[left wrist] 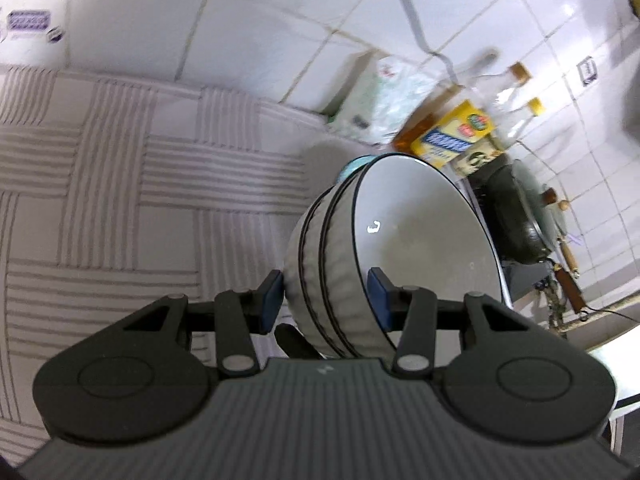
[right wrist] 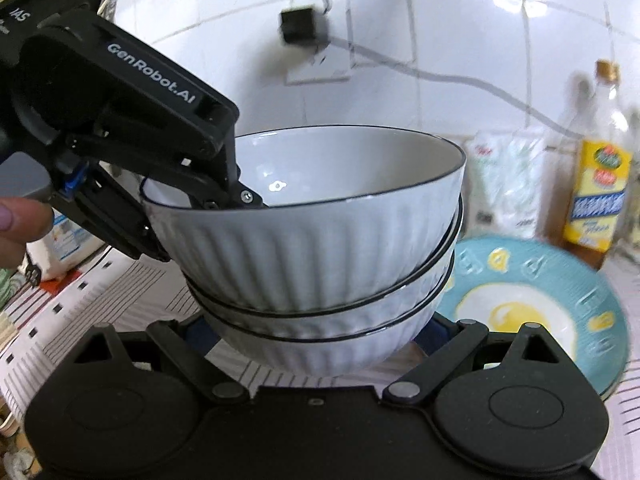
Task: Organize plates and bowls
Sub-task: 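Carry the bowl stack with both tools and lower it onto the blue egg plate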
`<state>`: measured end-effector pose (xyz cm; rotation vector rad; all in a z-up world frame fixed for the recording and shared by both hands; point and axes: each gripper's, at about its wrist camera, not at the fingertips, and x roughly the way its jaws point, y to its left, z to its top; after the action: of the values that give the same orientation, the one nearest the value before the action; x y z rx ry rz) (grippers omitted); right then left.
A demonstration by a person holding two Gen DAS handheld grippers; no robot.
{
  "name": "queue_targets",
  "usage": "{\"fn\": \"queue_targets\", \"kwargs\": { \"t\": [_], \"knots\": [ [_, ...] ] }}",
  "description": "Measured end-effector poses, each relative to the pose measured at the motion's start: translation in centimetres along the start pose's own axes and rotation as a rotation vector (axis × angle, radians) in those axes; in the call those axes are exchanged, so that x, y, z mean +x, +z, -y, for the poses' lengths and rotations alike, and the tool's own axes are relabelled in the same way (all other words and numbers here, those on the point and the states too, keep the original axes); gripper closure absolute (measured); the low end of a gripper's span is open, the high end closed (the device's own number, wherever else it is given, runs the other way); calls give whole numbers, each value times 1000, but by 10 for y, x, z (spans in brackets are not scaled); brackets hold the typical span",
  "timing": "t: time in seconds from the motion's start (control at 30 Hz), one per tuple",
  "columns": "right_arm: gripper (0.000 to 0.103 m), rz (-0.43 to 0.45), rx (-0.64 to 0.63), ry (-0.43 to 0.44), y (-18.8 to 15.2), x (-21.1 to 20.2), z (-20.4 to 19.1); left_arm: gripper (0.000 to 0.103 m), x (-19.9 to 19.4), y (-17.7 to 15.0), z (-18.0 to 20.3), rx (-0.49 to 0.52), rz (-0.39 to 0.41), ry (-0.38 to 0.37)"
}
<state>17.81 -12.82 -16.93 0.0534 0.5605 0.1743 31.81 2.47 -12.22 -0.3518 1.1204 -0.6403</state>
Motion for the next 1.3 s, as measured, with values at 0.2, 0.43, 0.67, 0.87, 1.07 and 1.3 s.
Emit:
{"fn": "queue_targets", "kwargs": {
  "t": [0.2,0.43,0.67,0.87,1.07,1.3],
  "knots": [
    [5,7,2,-73,16,-11,27,59,18,18,29,43,-25,-60],
    [5,-18,41,-152,5,-8,61,59,61,21,50,69,-71,-92],
    [5,-78,67,-194,5,9,84,58,103,34,51,47,-123,-105],
    [5,-99,95,-218,6,25,98,58,125,44,53,31,-148,-100],
    [5,-129,111,-246,7,34,110,58,141,49,60,40,-165,-107],
    [5,-168,118,-255,4,41,116,57,152,48,60,23,-181,-85]
  ]
}}
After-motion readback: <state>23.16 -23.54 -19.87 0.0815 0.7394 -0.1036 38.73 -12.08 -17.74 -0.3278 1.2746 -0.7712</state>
